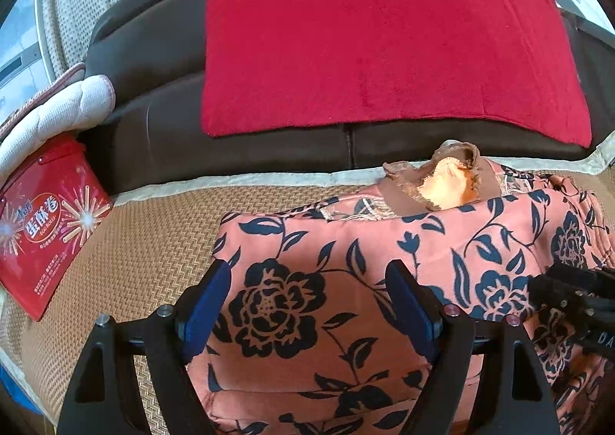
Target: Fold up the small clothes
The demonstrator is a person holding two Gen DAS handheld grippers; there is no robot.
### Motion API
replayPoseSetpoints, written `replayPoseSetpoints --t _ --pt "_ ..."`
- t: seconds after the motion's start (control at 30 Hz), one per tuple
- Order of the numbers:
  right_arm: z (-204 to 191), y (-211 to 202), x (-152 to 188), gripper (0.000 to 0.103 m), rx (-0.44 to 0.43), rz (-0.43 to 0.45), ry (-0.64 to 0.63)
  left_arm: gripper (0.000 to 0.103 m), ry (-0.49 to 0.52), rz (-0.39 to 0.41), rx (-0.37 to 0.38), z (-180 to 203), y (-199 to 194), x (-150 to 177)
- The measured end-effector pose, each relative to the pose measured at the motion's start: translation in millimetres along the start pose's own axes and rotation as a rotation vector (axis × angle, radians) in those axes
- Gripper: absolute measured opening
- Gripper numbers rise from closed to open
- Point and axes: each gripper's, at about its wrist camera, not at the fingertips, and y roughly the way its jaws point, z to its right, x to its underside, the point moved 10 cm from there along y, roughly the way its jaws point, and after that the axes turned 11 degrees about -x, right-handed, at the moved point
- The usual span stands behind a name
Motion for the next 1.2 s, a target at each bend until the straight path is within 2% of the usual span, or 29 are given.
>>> replayPoseSetpoints --t 0.23,0.43,0.67,0.87,1.2 --pt "1 7 4 0.048 -0.024 0.0 0.015 0.083 -0.02 0.024 -0.009 -3 -7 -8" --pt "3 1 4 0.048 -0.021 -0.006 0.009 0.083 -0.089 0.036 -0.032 -22 -13 -14" --pt "2 2 4 0.048 -0.01 -0.007 0.004 0.083 -0.178 0.056 -0.075 -56 -20 -19" --pt "7 -2 3 0.049 -0.011 -0.01 -0.01 0.083 -0.283 0.086 -0.126 -99 -30 -24" --pt "6 0 3 0.049 -0.006 -0.008 -0.016 0.083 -0.364 0.14 -0.179 -144 -48 -27"
